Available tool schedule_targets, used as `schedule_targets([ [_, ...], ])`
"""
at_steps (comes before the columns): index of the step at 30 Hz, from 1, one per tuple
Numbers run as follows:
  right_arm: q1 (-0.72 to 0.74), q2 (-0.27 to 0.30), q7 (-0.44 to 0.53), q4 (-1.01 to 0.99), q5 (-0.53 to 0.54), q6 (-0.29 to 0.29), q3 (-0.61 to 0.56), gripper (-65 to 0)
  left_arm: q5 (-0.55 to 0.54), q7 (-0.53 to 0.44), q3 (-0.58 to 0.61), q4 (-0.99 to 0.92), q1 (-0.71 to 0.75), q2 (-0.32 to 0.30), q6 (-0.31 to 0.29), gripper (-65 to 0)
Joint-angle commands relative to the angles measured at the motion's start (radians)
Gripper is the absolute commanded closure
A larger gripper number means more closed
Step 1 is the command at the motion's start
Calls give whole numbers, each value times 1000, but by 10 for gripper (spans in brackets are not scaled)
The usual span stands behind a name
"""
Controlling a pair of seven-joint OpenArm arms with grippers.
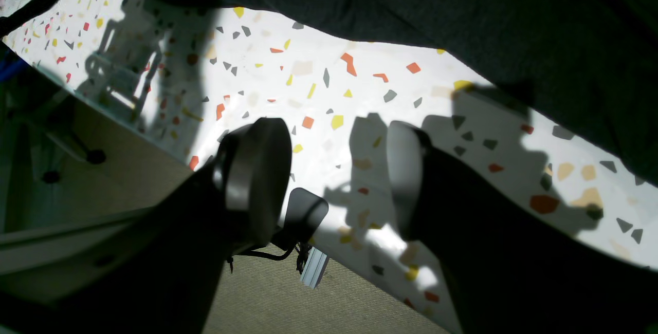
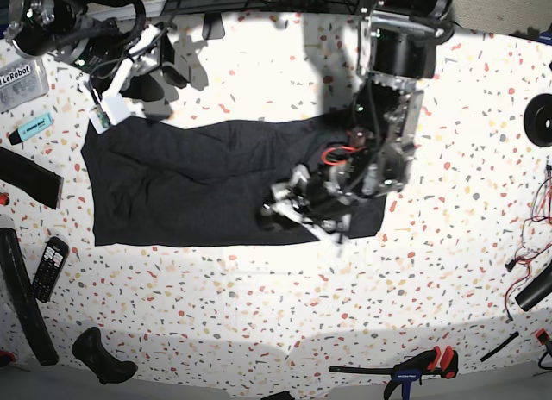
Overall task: Fold the T-shirt properly
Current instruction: 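Press and smooth the folded end with the left gripper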
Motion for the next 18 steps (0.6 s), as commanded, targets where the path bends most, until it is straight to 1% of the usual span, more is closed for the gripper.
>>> schedule_targets([
  [1, 0, 8, 19, 19, 13, 5, 6, -329, -19, -29, 18, -4, -47, 8, -15, -279],
  [5, 0, 8, 19, 19, 13, 5, 6, -329, -18, -57, 77, -76, -131, 9, -15, -279],
  [7, 0, 8, 20, 19, 13, 5, 6, -329, 1, -55, 92, -95, -178, 9, -15, -279],
  [9, 0, 8, 20, 19, 13, 5, 6, -329, 24, -31, 97, -96, -220, 8, -15, -279],
  [10, 0, 8, 20, 19, 13, 5, 6, -329, 24, 3, 97, -96, -240, 7, -15, -279],
  [12, 1, 8, 20, 19, 13, 5, 6, -329, 23, 102, 97, -95, -279, 8, -22, -279],
  [14, 6, 8, 20, 19, 13, 5, 6, -329, 23, 209, 97, -92, -309, 8, -66, -279],
  [16, 16, 8, 20, 19, 13, 5, 6, -329, 23, 305, 97, -91, -326, 7, -86, -279],
  [18, 30, 8, 20, 19, 14, 5, 6, -329, 23, 366, 97, -91, -327, 5, -105, -279],
])
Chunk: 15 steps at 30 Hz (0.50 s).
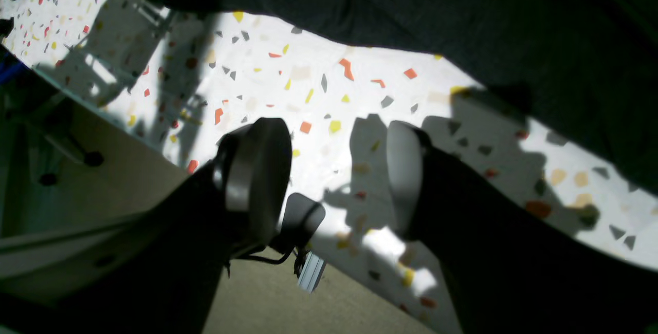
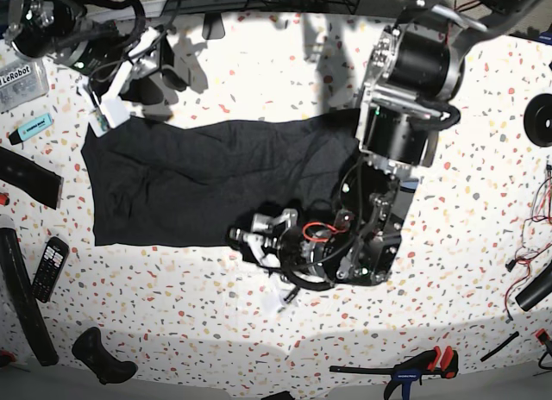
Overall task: Fold the T-shirt properly
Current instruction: 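Press and smooth the folded end with the left gripper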
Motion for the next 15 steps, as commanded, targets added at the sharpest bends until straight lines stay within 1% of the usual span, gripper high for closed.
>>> schedule_targets([
  [1, 8, 8, 20, 19, 14, 5, 6, -329, -18, 4, 1, 18, -24, 6, -18, -279],
  [5, 22, 8, 19, 19, 37, 5, 6, -329, -18, 5, 1, 18, -14, -19, -51, -279],
  [8, 21, 8, 14, 19, 42, 5, 6, -329, -19, 18, 1, 19, -15, -51, -106, -279],
  [10, 21, 8, 15, 19, 42, 5, 6, -329, -43, 39, 1, 19, -15, -76, -117, -279],
  [11, 21, 8, 15, 19, 42, 5, 6, -329, -84, 53, 1, 19, -15, -91, -116, -279],
  [13, 21, 8, 15, 19, 42, 5, 6, -329, -217, 103, 1, 33, -15, -121, -118, -279],
  [15, 21, 8, 16, 19, 42, 5, 6, -329, -332, 148, 1, 77, -15, -148, -137, -279],
])
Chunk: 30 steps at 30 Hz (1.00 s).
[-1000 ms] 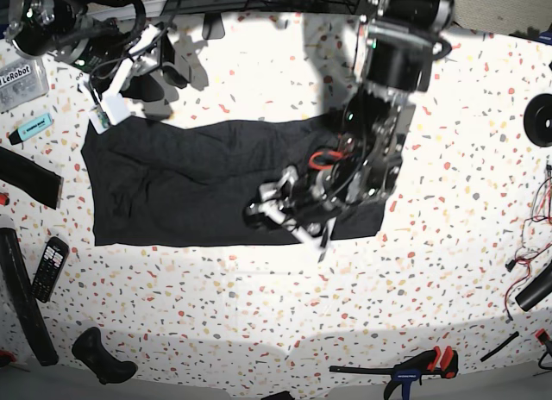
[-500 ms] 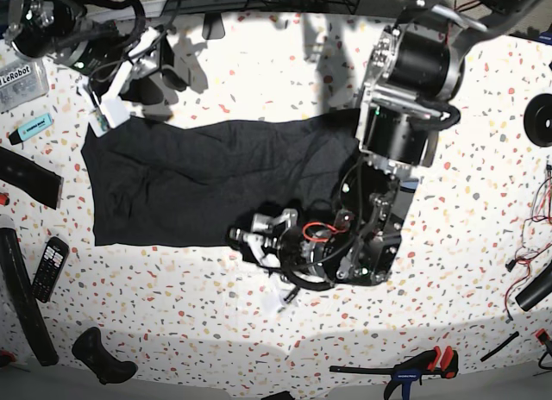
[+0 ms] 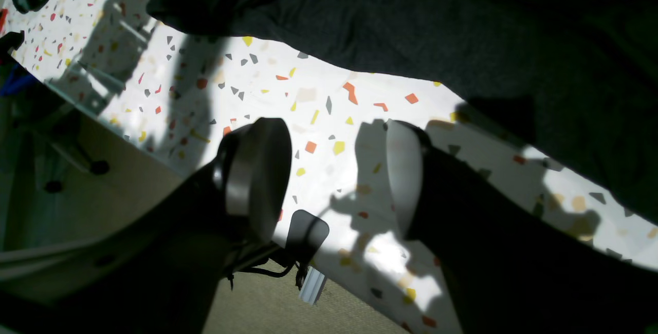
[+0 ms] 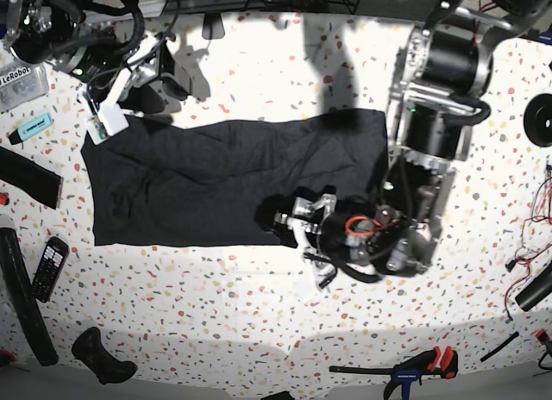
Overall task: Fold the T-shirt properly
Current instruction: 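Press and smooth the folded end with the left gripper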
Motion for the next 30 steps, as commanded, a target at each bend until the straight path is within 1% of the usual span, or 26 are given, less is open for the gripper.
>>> schedule_targets([
  [1, 0, 9, 17, 19, 16, 5, 6, -329, -63, -11, -2, 55, -37, -6, -10, -279],
  [4, 0, 9, 16, 19, 15, 5, 6, -329, -67, -14, -2, 158, -37, -41, -11, -279],
  [7, 0, 9, 16, 19, 15, 5, 6, -329, -29, -46, -2, 191, -36, -65, -12, -279],
  [8, 0, 9, 15, 19, 15, 5, 6, -329, -1, -59, -2, 191, -31, -68, -12, -279],
  [14, 0, 9, 13, 19, 16, 5, 6, -329, 159, -123, -2, 191, 62, -68, -8, -279],
  [17, 0, 9, 13, 19, 16, 5, 6, -329, 194, -157, -2, 191, 114, -68, -8, -279],
  [18, 0, 9, 13, 19, 16, 5, 6, -329, 195, -180, -2, 191, 129, -68, -8, -279],
  [21, 0, 9, 13, 19, 16, 5, 6, -329, 196, -302, -2, 190, 164, -68, -8, -279],
  [23, 0, 9, 13, 19, 16, 5, 6, -329, 203, -360, -2, 190, 175, -68, -8, -279],
  [26, 0, 9, 12, 19, 16, 5, 6, -329, 257, -374, -2, 190, 174, -68, -7, -279],
  [28, 0, 9, 12, 19, 16, 5, 6, -329, 310, -374, -2, 190, 175, -68, 10, -279],
  [30, 0, 9, 13, 19, 16, 5, 6, -329, 335, -374, -2, 188, 174, -68, 27, -279],
])
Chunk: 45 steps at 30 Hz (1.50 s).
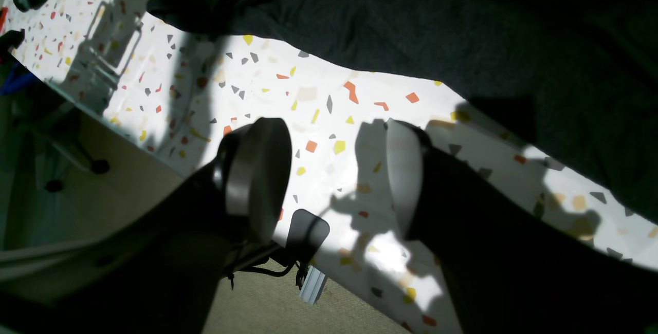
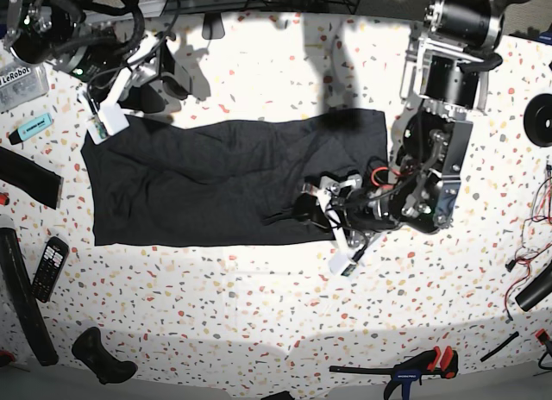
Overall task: Fold the T-shirt properly
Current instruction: 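Press and smooth the folded end with the left gripper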
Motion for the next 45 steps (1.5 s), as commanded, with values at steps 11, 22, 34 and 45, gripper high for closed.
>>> schedule_targets([
  [11, 0, 8, 16, 19, 17, 5, 6, -329, 1, -31, -4, 14, -25, 43, 12, -279],
  [22, 0, 8, 1, 19, 42, 5, 6, -329, 112, -87, -4, -1, -26, 85, 13, -279],
  [34, 0, 8, 2, 19, 42, 5, 6, -329, 19, -183, -4, -316, -171, 93, 13, -279],
  [45, 0, 8, 4, 19, 41, 5, 6, -329, 56, -169, -4, -335, -238, 188, 12, -279],
])
